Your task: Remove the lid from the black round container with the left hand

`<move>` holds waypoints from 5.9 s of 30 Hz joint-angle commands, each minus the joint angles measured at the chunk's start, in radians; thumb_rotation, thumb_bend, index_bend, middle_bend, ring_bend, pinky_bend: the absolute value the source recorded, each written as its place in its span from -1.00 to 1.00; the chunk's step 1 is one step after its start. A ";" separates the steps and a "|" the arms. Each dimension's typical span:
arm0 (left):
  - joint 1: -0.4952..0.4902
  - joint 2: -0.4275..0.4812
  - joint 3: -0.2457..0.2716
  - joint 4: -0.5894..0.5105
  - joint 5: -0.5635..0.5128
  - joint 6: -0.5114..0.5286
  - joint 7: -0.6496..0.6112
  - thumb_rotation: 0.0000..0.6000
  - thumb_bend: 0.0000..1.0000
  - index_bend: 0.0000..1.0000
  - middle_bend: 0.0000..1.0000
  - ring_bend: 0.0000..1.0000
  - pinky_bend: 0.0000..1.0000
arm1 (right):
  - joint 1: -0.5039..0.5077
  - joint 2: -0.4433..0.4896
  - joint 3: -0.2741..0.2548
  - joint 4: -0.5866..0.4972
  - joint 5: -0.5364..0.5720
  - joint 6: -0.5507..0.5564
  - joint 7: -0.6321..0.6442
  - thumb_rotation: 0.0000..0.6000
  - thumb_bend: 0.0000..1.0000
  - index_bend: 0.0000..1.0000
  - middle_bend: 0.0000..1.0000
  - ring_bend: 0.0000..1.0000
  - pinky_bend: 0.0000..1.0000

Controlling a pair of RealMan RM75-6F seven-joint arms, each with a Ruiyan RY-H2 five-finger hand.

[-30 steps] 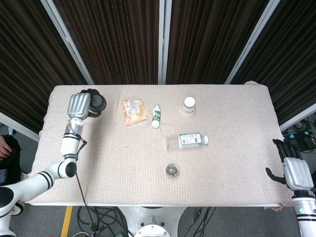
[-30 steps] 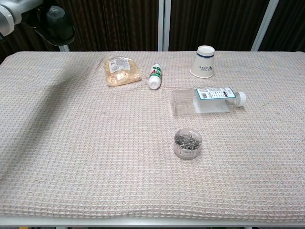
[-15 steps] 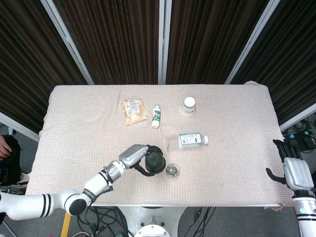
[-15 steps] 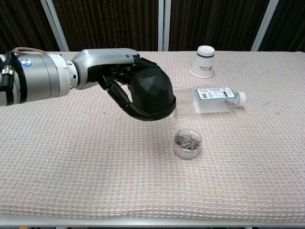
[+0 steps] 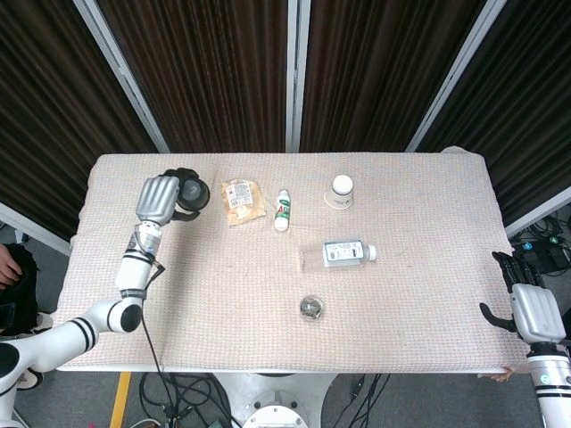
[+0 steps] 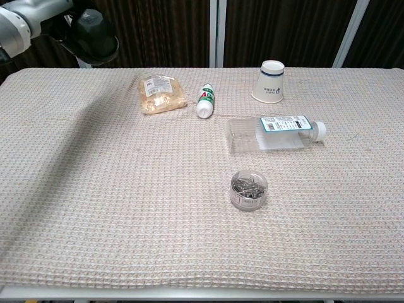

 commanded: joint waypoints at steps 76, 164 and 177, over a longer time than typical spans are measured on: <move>0.172 -0.058 0.264 -0.179 0.314 0.023 -0.270 1.00 -0.81 -0.82 -0.54 -0.74 -0.49 | 0.001 0.008 0.002 -0.026 -0.008 0.015 -0.019 1.00 -0.59 -0.91 -0.88 -1.00 -0.98; 0.635 0.344 0.352 -0.434 0.272 0.565 0.124 1.00 -0.93 -0.69 -0.62 -0.78 -0.62 | -0.006 -0.029 -0.002 -0.024 -0.058 0.074 -0.040 1.00 -0.59 -0.91 -0.88 -1.00 -0.98; 0.655 0.336 0.335 -0.425 0.295 0.547 0.102 1.00 -0.93 -0.69 -0.62 -0.78 -0.64 | -0.016 -0.023 -0.002 -0.014 -0.058 0.089 -0.038 1.00 -0.60 -0.91 -0.87 -1.00 -0.98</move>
